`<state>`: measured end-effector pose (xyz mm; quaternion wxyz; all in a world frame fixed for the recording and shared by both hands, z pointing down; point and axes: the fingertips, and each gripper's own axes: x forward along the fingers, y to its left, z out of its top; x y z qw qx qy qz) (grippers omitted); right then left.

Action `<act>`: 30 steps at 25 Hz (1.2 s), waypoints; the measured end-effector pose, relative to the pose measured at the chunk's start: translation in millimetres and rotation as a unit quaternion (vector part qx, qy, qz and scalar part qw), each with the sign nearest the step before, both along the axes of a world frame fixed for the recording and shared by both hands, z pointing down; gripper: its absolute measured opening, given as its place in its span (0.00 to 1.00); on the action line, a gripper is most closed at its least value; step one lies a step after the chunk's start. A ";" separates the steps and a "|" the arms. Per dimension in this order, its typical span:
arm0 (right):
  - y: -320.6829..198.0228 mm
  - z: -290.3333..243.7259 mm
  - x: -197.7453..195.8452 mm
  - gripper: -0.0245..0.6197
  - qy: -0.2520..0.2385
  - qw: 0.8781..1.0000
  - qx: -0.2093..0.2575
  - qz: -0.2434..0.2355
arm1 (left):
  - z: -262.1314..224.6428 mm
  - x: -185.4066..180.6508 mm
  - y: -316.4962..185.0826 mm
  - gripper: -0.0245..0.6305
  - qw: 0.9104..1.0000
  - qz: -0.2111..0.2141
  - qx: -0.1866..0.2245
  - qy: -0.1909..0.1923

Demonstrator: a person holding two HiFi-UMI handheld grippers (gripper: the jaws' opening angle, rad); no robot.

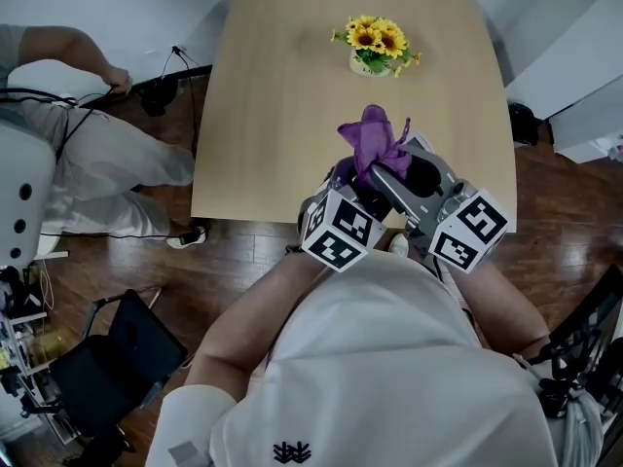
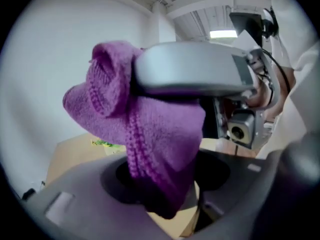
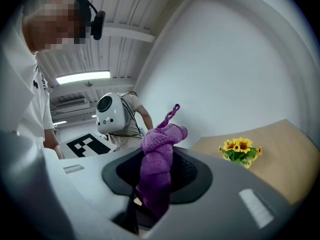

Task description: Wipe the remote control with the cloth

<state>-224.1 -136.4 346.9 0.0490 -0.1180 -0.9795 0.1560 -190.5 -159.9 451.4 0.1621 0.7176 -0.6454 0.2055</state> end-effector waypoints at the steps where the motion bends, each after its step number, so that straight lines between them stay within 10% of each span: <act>1: 0.1 1.4 -0.7 0.24 0.000 1.000 0.007 0.004 | -0.3 -0.6 2.9 0.46 1.000 0.001 0.000 0.000; 21: -116.7 -1.6 19.4 0.23 0.026 0.981 0.098 0.163 | -4.2 5.4 33.4 0.46 1.000 0.022 0.011 0.006; 30: -57.2 -48.8 10.8 0.23 -0.014 0.992 0.070 0.106 | 4.8 -2.0 28.2 0.46 1.000 0.014 0.008 0.002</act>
